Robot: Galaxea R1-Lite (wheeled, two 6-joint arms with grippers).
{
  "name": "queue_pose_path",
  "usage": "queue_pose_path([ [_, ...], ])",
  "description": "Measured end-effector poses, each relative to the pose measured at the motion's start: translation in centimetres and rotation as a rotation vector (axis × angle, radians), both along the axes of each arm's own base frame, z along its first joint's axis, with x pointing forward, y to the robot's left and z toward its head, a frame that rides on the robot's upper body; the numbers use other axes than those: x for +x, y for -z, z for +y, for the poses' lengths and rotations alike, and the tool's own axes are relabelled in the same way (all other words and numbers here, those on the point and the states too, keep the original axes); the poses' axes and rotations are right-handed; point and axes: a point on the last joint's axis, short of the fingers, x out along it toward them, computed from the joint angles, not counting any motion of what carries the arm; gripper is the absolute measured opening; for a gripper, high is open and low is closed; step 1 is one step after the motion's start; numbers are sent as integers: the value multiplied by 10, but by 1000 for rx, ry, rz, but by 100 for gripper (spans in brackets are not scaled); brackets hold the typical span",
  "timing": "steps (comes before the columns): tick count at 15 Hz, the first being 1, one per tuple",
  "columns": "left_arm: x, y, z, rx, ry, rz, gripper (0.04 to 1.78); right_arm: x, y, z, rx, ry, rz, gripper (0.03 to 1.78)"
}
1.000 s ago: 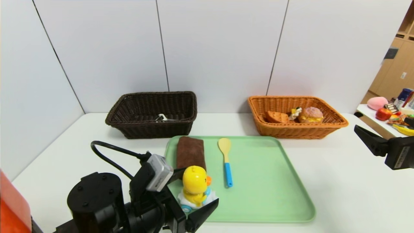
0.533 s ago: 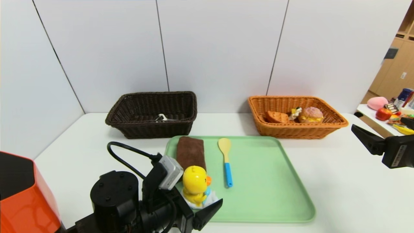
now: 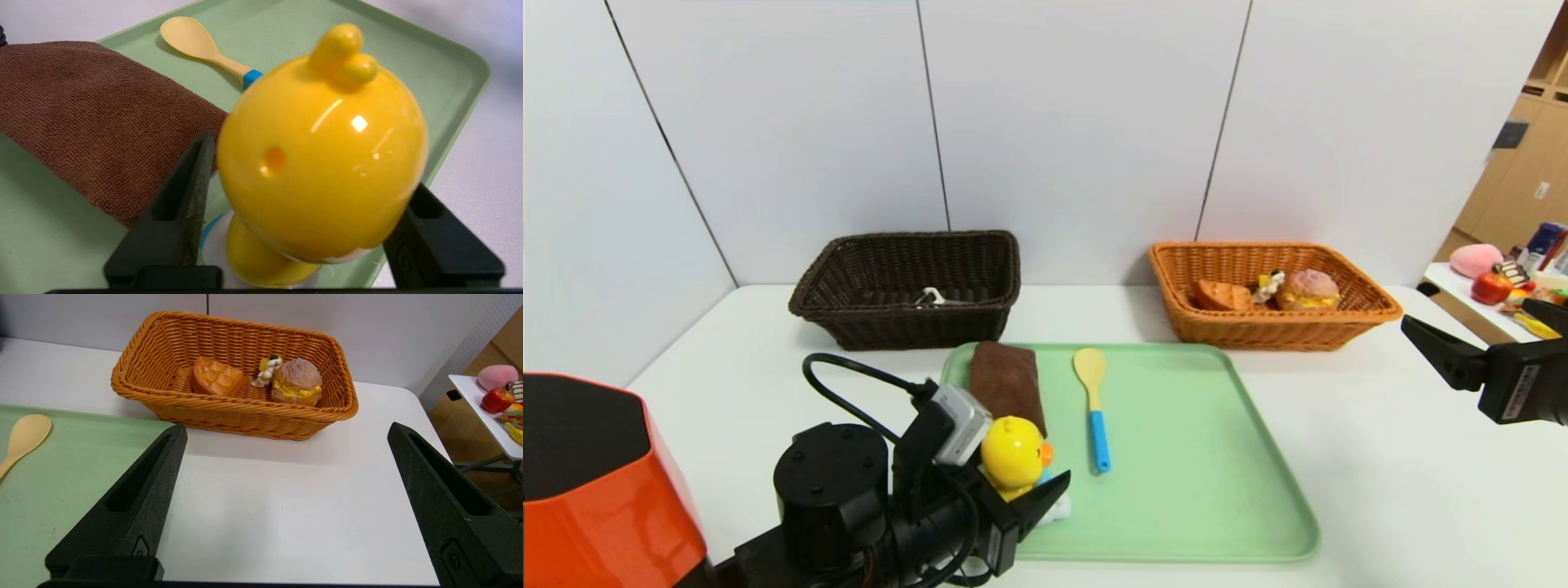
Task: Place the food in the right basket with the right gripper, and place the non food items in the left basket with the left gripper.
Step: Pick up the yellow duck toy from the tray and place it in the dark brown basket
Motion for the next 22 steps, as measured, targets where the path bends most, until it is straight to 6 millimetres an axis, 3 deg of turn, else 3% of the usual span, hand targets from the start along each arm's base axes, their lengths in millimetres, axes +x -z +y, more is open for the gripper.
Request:
queue_pose_path([
  [3, -1, -2, 1, -3, -1, -3, 77, 0, 2, 0, -1, 1, 8, 169],
  [5, -2, -3, 2, -7, 0, -6, 38, 0, 3, 0, -1, 1, 12, 169],
  [13, -10, -26, 9, -74, 6, -60, 38, -2, 11, -1, 9, 4, 37, 169],
  [18, -16, -60, 19, -165, -2, -174, 38, -4, 13, -1, 12, 5, 40, 169],
  [22, 0, -92, 33, -214, -84, -255, 38, -5, 12, -1, 12, 4, 32, 169],
])
